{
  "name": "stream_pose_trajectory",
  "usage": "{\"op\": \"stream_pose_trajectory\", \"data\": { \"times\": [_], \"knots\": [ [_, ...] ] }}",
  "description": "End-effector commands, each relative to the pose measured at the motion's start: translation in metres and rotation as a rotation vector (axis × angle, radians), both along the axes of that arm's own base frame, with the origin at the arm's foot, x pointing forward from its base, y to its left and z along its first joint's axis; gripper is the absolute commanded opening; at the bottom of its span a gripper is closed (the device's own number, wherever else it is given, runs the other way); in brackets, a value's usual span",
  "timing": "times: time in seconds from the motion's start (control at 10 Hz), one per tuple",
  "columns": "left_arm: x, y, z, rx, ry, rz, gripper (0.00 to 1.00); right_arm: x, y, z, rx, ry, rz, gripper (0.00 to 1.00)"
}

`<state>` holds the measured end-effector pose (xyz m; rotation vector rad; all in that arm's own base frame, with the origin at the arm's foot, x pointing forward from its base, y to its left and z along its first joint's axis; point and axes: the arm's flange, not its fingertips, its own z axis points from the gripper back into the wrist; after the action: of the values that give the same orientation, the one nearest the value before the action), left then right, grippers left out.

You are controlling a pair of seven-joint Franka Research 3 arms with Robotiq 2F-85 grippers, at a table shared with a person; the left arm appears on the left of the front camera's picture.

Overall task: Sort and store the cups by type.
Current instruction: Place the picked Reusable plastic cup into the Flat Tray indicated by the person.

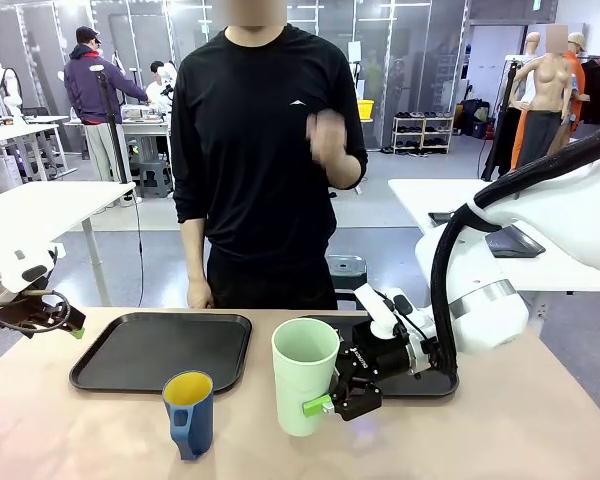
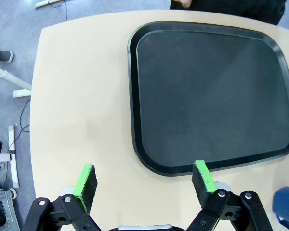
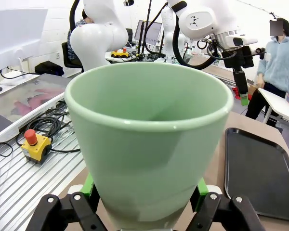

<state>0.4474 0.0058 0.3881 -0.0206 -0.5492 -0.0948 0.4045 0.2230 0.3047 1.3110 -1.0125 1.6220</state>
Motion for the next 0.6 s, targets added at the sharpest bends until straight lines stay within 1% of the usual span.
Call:
{"op": "stream_pose_trajectory", "data": {
  "times": [0.0,0.5],
  "knots": [
    [0.0003,0.0011,-0.0005,-0.003,0.0,0.003,1.0,-0.0002,0.0003,0.0004,0.006,-0.005,0.007,0.38],
    [0.0003,0.0011,-0.0005,-0.003,0.0,0.003,1.0,-0.0002,0.0003,0.0004,0.006,-0.005,0.007,0.38]
  ]
}}
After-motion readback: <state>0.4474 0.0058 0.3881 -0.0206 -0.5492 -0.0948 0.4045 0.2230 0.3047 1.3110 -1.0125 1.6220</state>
